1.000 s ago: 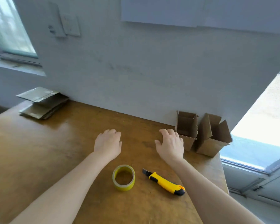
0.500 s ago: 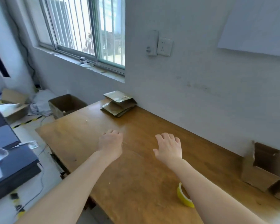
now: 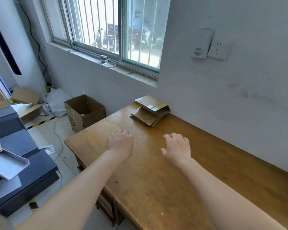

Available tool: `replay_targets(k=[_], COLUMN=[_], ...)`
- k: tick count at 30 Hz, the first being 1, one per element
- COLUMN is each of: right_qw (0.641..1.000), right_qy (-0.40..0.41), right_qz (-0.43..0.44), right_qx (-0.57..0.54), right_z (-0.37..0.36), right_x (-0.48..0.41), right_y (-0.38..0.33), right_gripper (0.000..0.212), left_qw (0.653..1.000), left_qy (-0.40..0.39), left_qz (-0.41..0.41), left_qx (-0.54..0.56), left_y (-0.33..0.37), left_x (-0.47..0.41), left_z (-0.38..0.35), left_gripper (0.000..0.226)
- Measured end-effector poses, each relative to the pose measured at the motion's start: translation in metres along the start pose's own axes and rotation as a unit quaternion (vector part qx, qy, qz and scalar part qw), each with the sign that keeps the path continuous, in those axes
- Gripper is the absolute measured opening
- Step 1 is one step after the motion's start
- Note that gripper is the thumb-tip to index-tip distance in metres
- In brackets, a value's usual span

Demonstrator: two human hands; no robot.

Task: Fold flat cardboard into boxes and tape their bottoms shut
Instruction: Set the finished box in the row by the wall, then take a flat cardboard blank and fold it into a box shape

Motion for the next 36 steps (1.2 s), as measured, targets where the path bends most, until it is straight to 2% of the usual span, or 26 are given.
replay_targets(k=[7,18,27,31,36], right_qw=[1.0,0.997,0.985,0.975,0.963], right_qy=[0.007,-0.027,-0.04,-0.065,-0.063], right_qz=[-0.007,-0.069,-0.155,-0.175,-0.219], right_qx=[-0.002,-0.002,-0.061,-0.121,-0.145], right_z=[-0.022,-0.062,-0.098,-0.119,-0.144], right_x=[-0.091,-0.207,-0.286,-0.314,-0.33], right_y=[-0.006,0.019,0.037,0.043,0.047], right_gripper=[0.043,0.045,0.052,0.052,0.04], left_qw=[1.0,0.996,0.987,0.985,0.968], left_qy=[-0.011,-0.03,-0.032,-0.078,-0.179], left_qz=[-0.021,-0.065,-0.113,-0.117,-0.072], left_qx=[0.008,0.053,0.107,0.101,0.158], left_y=[-0.024,-0.024,-0.024,-0.018,-0.017], left_x=[-0.089,-0.224,-0.339,-0.383,-0.411], left_z=[-0.032,-0.077,-0.111,-0.131,-0.167], left_gripper=[0.022,0.017,0.04,0.054,0.054])
Point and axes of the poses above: each hand's wrist, its own x-axis away from the middle knuckle, its own z-axis out of the back of the hand, y = z × x, the point moved 6 cm from there along -x, towards the middle knuckle, and after that the axes turned 4 degrees about z, right-handed, at the moved point
